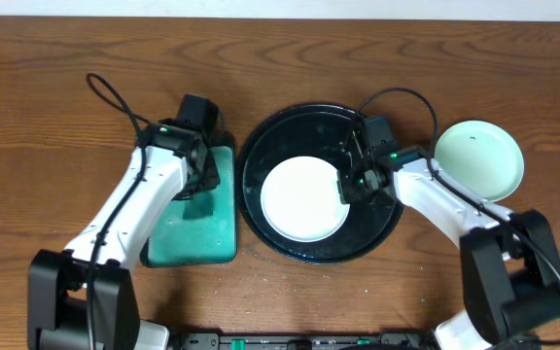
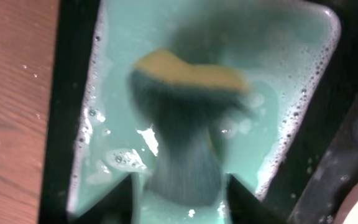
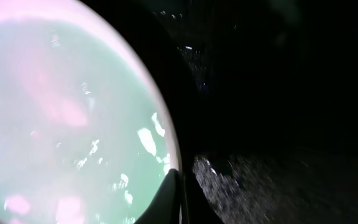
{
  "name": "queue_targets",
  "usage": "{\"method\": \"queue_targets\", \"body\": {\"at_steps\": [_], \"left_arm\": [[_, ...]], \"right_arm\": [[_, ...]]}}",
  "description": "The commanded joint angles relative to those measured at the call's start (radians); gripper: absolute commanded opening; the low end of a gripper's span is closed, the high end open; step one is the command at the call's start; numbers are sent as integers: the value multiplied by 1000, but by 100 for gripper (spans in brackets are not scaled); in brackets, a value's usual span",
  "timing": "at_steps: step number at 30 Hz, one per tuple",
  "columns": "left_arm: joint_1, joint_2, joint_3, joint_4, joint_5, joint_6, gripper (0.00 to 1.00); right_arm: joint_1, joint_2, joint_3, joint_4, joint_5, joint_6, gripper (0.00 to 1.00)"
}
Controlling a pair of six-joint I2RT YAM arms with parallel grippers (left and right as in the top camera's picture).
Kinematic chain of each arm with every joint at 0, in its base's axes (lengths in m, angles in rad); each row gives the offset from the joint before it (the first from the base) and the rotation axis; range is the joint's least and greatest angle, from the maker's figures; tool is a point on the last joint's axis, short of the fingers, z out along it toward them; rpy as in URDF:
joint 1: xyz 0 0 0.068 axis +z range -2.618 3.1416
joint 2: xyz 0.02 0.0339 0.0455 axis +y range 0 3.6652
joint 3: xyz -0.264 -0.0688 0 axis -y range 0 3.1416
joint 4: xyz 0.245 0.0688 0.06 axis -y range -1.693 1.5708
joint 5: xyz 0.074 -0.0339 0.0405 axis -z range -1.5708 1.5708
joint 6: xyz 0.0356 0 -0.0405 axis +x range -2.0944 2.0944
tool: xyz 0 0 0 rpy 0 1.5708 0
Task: Clean dirty plates on tray and stack at the side
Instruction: 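Return the sponge to the teal tray with the left gripper, then lift the white plate with the right gripper and tilt it over the tray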
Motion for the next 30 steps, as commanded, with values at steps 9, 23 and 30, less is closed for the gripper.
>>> {"method": "queue_targets", "body": {"at_steps": [9, 23, 30], "left_arm": [[37, -378, 76, -55, 78, 13, 75], [37, -790, 75, -97, 16, 105, 80], [37, -809, 75, -97, 17, 104, 80]], "right_arm": [[257, -225, 168, 112, 278, -310, 1], [-90, 23, 167, -120, -346, -156, 47], [-143, 184, 167, -148, -425, -194, 42]]}}
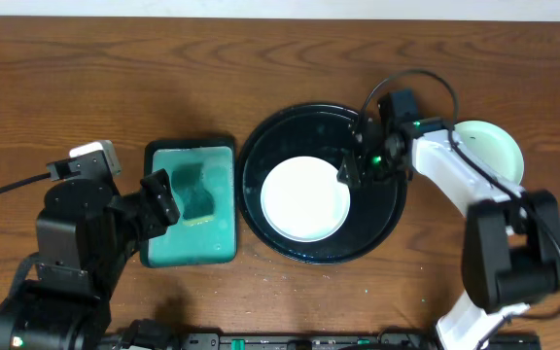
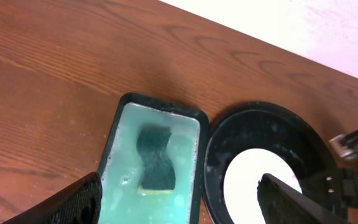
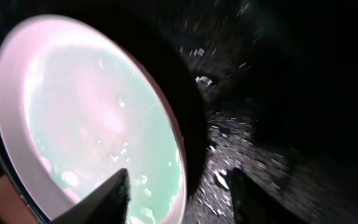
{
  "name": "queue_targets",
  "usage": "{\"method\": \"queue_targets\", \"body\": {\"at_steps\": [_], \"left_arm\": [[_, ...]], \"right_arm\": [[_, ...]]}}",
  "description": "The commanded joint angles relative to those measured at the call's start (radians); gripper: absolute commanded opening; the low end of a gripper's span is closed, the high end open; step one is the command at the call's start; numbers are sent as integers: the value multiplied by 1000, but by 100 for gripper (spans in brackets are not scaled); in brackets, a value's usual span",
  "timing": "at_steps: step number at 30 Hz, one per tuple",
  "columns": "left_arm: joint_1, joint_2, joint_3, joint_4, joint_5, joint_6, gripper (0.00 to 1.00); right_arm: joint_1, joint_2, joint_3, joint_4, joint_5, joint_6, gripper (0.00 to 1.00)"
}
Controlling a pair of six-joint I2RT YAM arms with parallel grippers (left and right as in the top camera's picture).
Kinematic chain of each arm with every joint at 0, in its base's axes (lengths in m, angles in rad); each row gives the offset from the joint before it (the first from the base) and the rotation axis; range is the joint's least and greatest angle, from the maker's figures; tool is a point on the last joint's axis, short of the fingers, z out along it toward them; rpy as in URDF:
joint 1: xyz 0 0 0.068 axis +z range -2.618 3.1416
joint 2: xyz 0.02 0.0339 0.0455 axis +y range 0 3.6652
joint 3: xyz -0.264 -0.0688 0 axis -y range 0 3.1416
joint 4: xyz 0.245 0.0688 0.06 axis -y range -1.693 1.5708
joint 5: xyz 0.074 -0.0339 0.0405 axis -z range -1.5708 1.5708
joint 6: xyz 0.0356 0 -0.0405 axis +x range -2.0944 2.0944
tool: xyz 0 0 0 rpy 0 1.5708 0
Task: Clean dirty plates on tray and stack at the side
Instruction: 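Lift the white plate with the right gripper and tilt it over the tray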
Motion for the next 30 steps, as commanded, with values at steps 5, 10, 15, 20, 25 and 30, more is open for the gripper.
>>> {"method": "queue_targets", "body": {"at_steps": [5, 10, 15, 20, 25, 30], "left_arm": [[4, 3, 17, -3, -14, 14, 80], [4, 3, 17, -3, -14, 14, 80], [4, 3, 17, -3, -14, 14, 80], [4, 3, 17, -3, -14, 14, 81], [4, 3, 17, -3, -14, 14, 81], [4, 3, 17, -3, -14, 14, 81]], "right_arm": [[43, 42, -5, -2, 61, 20, 19], [80, 31, -5, 39, 142, 60, 1], [129, -63, -4, 102, 209, 79, 1], [253, -229, -4, 196, 431, 46, 1], [424, -322, -4, 370, 691, -25, 1], [547, -282, -4, 567, 730, -172, 1]]}}
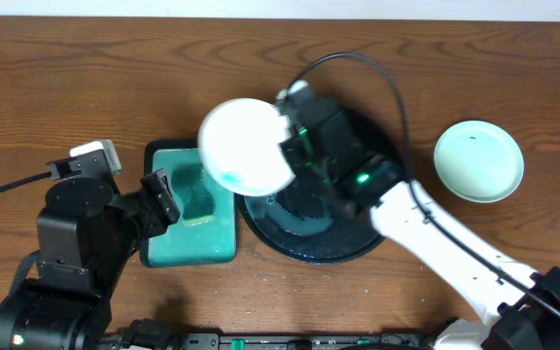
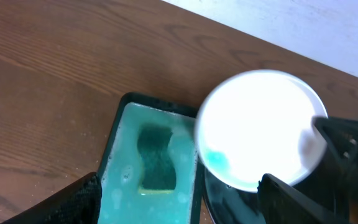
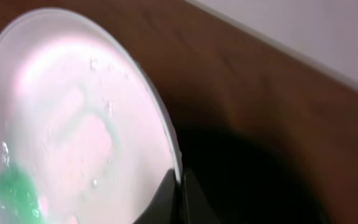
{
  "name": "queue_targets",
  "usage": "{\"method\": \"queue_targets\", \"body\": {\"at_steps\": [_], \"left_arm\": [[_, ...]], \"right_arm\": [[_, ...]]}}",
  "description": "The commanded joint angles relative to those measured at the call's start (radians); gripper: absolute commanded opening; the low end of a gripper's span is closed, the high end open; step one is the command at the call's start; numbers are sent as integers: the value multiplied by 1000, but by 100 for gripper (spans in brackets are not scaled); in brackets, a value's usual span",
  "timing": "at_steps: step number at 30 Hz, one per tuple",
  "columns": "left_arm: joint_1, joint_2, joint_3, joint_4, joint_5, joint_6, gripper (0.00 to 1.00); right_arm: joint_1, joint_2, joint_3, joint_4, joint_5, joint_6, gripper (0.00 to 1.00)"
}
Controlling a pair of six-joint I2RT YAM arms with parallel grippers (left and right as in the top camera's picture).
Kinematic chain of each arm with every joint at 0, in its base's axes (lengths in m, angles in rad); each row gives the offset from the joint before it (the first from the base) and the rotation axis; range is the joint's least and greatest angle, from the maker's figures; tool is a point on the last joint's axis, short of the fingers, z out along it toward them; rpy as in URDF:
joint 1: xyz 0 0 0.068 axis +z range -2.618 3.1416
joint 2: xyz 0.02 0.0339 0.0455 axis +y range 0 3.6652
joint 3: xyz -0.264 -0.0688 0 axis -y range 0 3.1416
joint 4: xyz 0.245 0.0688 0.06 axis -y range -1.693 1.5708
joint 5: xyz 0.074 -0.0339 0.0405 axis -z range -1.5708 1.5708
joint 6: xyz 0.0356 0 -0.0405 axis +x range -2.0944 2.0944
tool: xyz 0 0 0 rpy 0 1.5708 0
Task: Clean dirty plates on tray and stack at the side
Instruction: 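Lift the white plate with the right gripper and tilt it over the tray, then carry the white plate right and stack it on the green plates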
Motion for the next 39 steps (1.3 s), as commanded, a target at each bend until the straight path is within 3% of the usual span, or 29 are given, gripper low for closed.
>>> {"method": "queue_targets", "body": {"at_steps": [1, 8, 17, 26, 39], "left_arm": [[4, 0, 17, -3, -13, 14, 80], [4, 0, 17, -3, -13, 14, 81], [4, 0, 17, -3, -13, 14, 81], [4, 0, 17, -3, -13, 14, 81], [4, 0, 17, -3, -12, 14, 81]], "right_arm": [[59, 53, 3, 66, 130, -111, 1], [177, 132, 3, 284, 411, -156, 1], [309, 128, 3, 549, 637, -477, 1], [346, 128, 3, 634, 664, -586, 1], [359, 127, 3, 647, 673, -590, 1]]}}
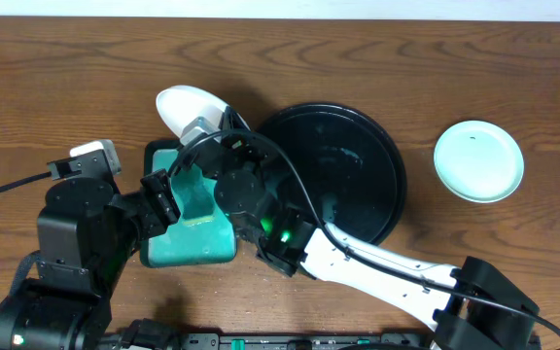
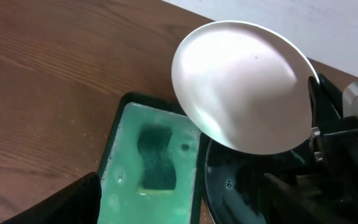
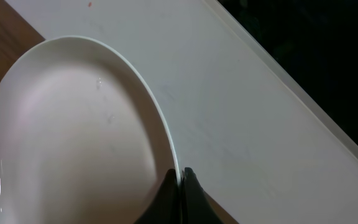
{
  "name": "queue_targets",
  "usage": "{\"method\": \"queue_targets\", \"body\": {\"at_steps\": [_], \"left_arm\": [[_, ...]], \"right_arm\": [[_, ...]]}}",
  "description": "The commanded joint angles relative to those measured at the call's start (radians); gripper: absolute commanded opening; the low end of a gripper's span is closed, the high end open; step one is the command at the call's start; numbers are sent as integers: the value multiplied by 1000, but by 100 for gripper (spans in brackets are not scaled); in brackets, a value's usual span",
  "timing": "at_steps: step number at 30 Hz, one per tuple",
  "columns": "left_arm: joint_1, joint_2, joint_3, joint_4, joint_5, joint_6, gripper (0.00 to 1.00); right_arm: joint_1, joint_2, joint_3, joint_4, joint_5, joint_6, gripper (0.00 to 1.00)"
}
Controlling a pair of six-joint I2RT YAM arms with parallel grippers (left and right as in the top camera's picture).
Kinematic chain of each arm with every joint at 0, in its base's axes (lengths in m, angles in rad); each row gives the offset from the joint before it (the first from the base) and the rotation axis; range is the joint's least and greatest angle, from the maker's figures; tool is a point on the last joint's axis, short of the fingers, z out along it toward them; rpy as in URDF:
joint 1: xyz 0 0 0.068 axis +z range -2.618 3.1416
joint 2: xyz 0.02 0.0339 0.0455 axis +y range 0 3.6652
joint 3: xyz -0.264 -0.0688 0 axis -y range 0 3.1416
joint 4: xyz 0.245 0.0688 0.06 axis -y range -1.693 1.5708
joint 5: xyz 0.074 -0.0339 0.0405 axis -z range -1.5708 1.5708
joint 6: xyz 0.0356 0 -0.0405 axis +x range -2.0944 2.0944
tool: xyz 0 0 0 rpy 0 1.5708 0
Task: Clean dirty plates on tray and stack at the side
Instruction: 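Carry the white plate right and stack it on the green plates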
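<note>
A white plate [image 1: 185,103] hangs tilted on edge over the far end of the green soapy basin [image 1: 194,233]. My right gripper [image 1: 205,126] is shut on its rim, and the right wrist view shows the jaws pinching that rim at my right gripper [image 3: 180,177] with the plate [image 3: 73,137] to their left. A dark green sponge [image 2: 157,158] lies in the basin's water [image 2: 123,186]. My left gripper [image 1: 158,199] sits drawn back at the basin's left side, open and holding nothing. The black round tray [image 1: 343,165] has no plate in it.
A pale green plate [image 1: 478,160] lies alone on the wooden table [image 1: 56,78] at the right. My right arm [image 1: 358,258] stretches across the tray's front toward the basin. The left arm's base [image 1: 66,253] fills the lower left.
The right gripper has carried the plate from above the seam between basin and tray to the basin's far end, and it now stands on edge. The left arm has not moved.
The left gripper was low over the sponge in the basin while the right was at the rim of the plate lying in the tray. Then the left arm stood withdrawn and open. Later the right held the plate lifted off the tray, now tilted over the basin.
</note>
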Motion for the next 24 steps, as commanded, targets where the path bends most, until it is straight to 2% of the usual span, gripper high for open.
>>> {"method": "queue_targets", "body": {"at_steps": [1, 5, 7, 9, 11, 13, 18, 24], "left_arm": [[4, 0, 17, -2, -13, 14, 81], [4, 0, 17, -2, -13, 14, 81], [4, 0, 17, -3, -12, 14, 81], [4, 0, 17, -3, -13, 14, 81], [4, 0, 17, -2, -13, 14, 81], [4, 0, 17, -2, -13, 14, 81], [4, 0, 17, -2, -13, 14, 81], [4, 0, 17, -2, -13, 14, 81]], "right_arm": [[18, -22, 8, 6, 16, 4, 1], [-15, -21, 8, -54, -16, 109, 1], [-62, -21, 8, -158, -55, 265, 1], [-124, -21, 8, -291, -117, 484, 1], [-195, -25, 8, -409, -250, 680, 1], [-296, -55, 8, -498, -560, 797, 1], [-525, -182, 8, -604, -962, 931, 1], [-928, -322, 8, -912, -944, 1088, 1]]}}
